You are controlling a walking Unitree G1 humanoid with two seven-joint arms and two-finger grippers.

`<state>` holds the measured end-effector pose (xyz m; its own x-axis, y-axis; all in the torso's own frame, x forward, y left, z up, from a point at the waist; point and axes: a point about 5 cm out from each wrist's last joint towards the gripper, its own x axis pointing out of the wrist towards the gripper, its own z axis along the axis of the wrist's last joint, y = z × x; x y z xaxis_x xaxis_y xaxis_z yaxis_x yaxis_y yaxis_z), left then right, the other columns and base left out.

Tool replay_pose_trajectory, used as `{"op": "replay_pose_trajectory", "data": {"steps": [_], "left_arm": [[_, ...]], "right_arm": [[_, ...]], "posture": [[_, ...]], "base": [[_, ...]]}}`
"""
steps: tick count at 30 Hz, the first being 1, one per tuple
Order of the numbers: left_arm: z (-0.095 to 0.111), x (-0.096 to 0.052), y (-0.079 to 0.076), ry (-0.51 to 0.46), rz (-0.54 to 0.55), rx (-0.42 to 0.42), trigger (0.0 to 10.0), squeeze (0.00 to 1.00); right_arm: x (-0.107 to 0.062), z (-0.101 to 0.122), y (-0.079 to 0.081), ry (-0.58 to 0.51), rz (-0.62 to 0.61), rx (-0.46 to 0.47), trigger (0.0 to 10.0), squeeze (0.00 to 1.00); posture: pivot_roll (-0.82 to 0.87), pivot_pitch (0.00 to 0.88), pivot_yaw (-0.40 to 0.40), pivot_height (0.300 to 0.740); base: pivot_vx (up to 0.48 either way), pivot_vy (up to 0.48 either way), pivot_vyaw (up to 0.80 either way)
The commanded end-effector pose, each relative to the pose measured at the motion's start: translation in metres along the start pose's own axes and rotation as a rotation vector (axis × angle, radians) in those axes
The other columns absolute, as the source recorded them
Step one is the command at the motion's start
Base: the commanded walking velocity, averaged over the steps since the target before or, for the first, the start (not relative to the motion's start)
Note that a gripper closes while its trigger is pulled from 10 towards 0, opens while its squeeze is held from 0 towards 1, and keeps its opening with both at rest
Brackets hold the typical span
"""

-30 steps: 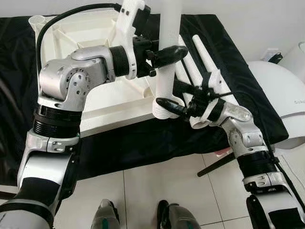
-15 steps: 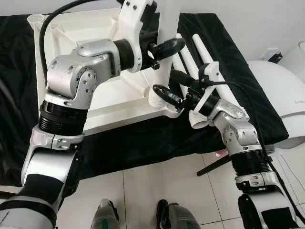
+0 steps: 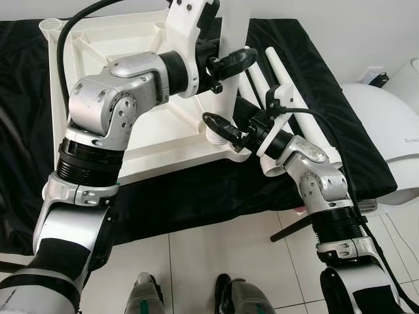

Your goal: Building children table

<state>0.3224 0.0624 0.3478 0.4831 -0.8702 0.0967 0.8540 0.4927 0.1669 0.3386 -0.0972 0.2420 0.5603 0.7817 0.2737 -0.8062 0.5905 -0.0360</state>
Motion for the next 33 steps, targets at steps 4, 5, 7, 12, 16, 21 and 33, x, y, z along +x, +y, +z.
{"op": "replay_pose_trajectory", "data": {"steps": [4,5,7,12,16,21,33], "left_arm": [[0.008,0.003,-0.008,-0.018,-0.036,0.04,10.0,0.0],[0.008,0.003,-0.008,-0.017,-0.037,0.04,10.0,0.0],[0.007,0.003,-0.008,-0.017,-0.04,0.04,10.0,0.0],[0.007,0.003,-0.009,-0.017,-0.044,0.04,10.0,0.0],[0.008,0.001,-0.008,-0.02,-0.044,0.042,10.0,0.0],[0.009,0.0,-0.008,-0.022,-0.044,0.043,10.0,0.0],[0.008,-0.003,-0.006,-0.024,-0.046,0.043,10.0,0.0]], "right_arm": [[0.002,0.007,-0.006,-0.008,-0.021,-0.025,10.0,0.0],[0.002,0.009,-0.008,-0.012,-0.025,-0.036,10.0,0.0],[0.003,0.011,-0.009,-0.014,-0.029,-0.043,10.0,0.0],[0.004,0.015,-0.01,-0.019,-0.026,-0.061,10.0,0.0],[0.005,0.017,-0.01,-0.016,-0.02,-0.071,9.8,0.0],[0.006,0.017,-0.009,-0.012,-0.015,-0.071,8.9,0.0],[0.007,0.016,-0.009,-0.011,-0.009,-0.072,9.3,0.0]], "posture": [[0.09,0.184,-0.079,0.74],[0.09,0.183,-0.079,0.74],[0.09,0.183,-0.079,0.74],[0.09,0.183,-0.079,0.74],[0.09,0.186,-0.079,0.74],[0.09,0.187,-0.078,0.74],[0.09,0.19,-0.078,0.74]], "base": [[0.0,0.0,0.0],[0.0,0.0,0.0],[0.0,0.0,0.0],[0.0,0.0,0.0],[0.0,0.0,0.0],[0.0,0.0,0.0],[0.0,0.0,0.0]]}}
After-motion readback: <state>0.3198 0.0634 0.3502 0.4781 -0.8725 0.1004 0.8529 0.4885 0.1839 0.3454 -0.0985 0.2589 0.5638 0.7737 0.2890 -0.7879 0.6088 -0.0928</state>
